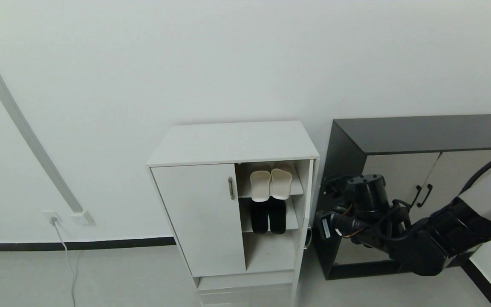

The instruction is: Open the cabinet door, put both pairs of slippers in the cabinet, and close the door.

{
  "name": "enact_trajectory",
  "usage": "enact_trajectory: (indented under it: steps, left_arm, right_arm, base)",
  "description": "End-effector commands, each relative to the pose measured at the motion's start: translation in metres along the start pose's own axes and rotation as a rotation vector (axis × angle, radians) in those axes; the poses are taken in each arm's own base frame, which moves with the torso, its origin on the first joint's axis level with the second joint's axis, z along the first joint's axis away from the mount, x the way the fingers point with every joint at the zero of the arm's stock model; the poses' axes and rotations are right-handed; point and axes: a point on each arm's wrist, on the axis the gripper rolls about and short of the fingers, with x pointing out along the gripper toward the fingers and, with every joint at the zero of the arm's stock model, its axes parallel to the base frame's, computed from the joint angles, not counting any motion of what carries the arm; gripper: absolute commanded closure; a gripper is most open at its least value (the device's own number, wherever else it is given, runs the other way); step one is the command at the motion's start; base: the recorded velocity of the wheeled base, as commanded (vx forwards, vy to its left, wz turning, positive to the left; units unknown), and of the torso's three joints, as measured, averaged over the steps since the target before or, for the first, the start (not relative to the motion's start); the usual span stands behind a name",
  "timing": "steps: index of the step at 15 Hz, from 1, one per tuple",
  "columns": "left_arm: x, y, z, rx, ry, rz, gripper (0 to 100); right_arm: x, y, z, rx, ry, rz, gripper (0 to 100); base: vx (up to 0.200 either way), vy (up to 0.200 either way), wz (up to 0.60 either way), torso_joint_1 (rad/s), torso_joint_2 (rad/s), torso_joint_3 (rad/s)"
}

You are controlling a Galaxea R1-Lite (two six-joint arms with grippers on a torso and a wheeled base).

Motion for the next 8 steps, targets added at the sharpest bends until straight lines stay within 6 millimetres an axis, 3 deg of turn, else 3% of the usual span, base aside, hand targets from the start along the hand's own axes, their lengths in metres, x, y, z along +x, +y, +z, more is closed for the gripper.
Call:
enact_trajectory:
  steps: [1, 8]
  left_arm:
    - [0.0, 0.0, 0.0, 0.0, 0.0, -0.001, 100]
    - [0.0, 0.0, 0.0, 0.0, 0.0, -0.001, 100]
  right_arm:
    - [0.021, 0.002, -0.011, -0.003, 0.03, -0.003, 100]
    - [0.061, 0.025, 0.002, -0.014, -0.037, 0.039, 100]
  base:
    - [0.0, 0.0, 0.0, 0.0, 0.0, 0.0]
    - [0.0, 0.0, 0.0, 0.0, 0.0, 0.0]
